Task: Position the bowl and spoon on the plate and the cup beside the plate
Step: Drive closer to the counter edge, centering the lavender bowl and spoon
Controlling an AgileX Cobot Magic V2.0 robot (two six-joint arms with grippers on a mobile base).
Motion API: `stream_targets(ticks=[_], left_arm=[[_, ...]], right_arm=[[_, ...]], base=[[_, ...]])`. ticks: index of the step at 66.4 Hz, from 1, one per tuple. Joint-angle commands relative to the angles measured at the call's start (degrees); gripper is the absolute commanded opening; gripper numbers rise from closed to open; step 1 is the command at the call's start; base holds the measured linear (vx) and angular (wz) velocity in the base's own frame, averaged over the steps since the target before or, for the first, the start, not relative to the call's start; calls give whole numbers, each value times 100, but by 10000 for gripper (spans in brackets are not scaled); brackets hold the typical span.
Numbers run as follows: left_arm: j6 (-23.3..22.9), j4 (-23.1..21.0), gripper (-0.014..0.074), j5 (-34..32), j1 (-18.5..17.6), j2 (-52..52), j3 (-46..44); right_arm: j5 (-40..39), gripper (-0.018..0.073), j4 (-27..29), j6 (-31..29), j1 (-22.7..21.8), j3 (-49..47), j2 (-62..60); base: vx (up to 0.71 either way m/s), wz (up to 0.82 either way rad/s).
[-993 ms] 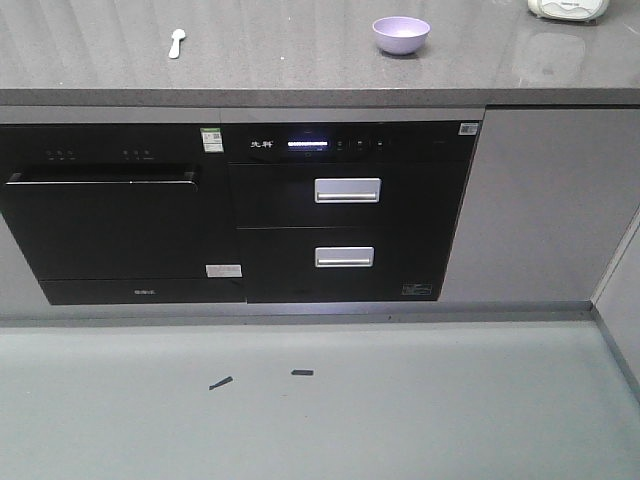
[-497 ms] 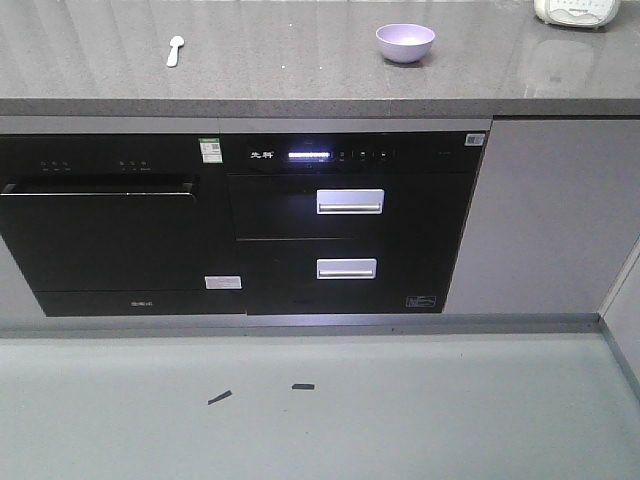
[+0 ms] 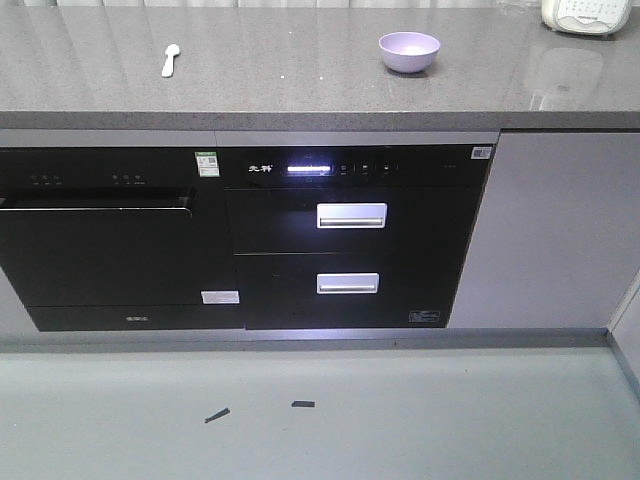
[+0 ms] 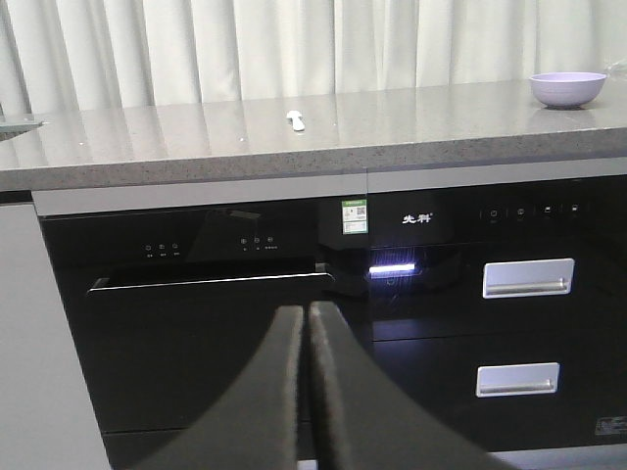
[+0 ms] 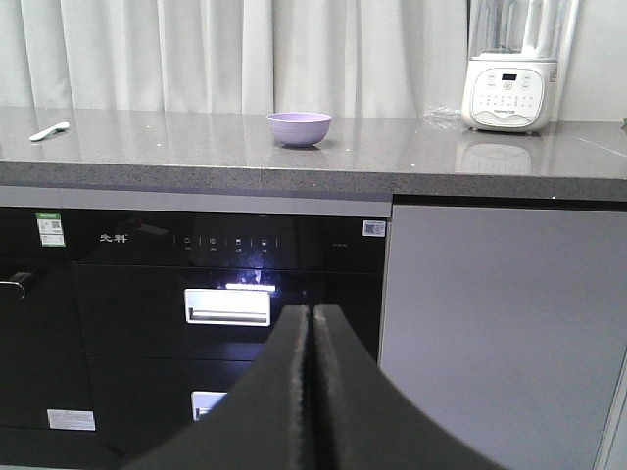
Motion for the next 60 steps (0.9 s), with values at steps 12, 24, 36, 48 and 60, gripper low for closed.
stream_targets(ticks=[12, 24, 36, 48, 60], left_arm=[[-68, -5, -6, -383, 6, -26, -46], [-68, -5, -6, -383, 6, -26, -46], [-68, -5, -6, -383, 6, -26, -46], [-68, -5, -6, -383, 6, -26, -46], [-68, -5, -6, -383, 6, -26, -46]], right_arm=[[-417, -3, -22, 0, 6, 18, -57], [-417, -3, -22, 0, 6, 18, -57], [-417, -3, -22, 0, 6, 18, -57], [-417, -3, -22, 0, 6, 18, -57], [-417, -3, -22, 0, 6, 18, -57]], base=[[11, -1], [10, -1], [9, -1], [8, -1], [7, -1]])
